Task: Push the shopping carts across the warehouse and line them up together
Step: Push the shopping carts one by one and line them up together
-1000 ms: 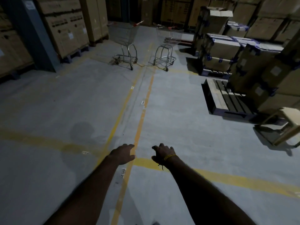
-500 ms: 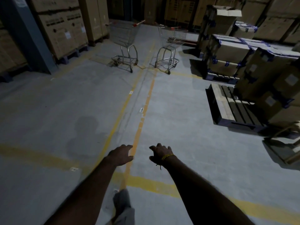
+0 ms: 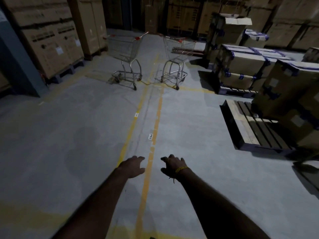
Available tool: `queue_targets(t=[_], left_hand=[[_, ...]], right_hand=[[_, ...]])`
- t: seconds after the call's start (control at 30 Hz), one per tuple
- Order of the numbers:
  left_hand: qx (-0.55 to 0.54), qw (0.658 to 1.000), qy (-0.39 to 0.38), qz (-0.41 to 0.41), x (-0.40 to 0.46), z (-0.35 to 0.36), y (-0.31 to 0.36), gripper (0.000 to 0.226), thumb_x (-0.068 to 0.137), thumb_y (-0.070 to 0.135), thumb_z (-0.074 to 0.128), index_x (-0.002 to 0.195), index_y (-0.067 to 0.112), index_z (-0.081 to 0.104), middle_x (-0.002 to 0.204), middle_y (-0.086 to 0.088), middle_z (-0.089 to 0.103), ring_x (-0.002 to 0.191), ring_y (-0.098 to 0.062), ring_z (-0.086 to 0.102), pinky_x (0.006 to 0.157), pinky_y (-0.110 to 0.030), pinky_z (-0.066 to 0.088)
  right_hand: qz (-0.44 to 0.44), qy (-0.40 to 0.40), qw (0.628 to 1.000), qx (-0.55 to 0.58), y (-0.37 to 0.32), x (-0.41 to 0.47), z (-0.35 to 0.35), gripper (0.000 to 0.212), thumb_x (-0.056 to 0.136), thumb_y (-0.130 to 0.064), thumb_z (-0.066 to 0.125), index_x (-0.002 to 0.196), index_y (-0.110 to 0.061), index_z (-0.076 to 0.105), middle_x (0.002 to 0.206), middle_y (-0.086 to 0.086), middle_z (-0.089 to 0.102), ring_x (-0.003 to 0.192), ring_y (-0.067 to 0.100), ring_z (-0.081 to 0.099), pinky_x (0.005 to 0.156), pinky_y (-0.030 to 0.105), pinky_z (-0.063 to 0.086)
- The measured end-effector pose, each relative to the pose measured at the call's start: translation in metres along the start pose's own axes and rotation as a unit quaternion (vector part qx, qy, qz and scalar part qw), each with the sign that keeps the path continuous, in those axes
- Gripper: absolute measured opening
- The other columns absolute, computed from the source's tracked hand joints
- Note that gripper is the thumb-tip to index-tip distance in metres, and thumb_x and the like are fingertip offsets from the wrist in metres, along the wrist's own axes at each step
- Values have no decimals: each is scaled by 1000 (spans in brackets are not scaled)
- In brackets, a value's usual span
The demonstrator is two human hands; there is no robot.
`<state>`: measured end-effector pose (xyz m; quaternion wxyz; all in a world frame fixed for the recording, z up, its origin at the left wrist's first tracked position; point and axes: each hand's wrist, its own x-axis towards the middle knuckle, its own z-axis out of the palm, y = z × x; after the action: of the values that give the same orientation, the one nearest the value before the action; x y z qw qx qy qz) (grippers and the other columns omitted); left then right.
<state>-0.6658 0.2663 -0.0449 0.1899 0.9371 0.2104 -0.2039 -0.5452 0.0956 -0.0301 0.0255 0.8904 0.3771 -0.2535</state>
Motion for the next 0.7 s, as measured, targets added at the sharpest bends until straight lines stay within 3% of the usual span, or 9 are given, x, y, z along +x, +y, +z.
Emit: queue_targets(t=[0.4,0.7], left_hand=[[-12,1000,-2,-27,195,-92,-47,69,93,51,51,152,27,22,153,-7,31,139,-26,36,107,-40,37],[-35,996,37,-69,355,-204,-68,69,92,50,53,151,28,25,151,-7,34,137,-25,38,107,-38,38]], right_hand=[[-23,-23,999,-14,24,216,-90,61,96,-41,51,150,-24,29,146,17,36,131,38,41,114,53,21],[-62,-26,997,-37,53,400,-207,62,95,-43,51,151,-25,29,146,17,35,131,37,42,113,51,23]])
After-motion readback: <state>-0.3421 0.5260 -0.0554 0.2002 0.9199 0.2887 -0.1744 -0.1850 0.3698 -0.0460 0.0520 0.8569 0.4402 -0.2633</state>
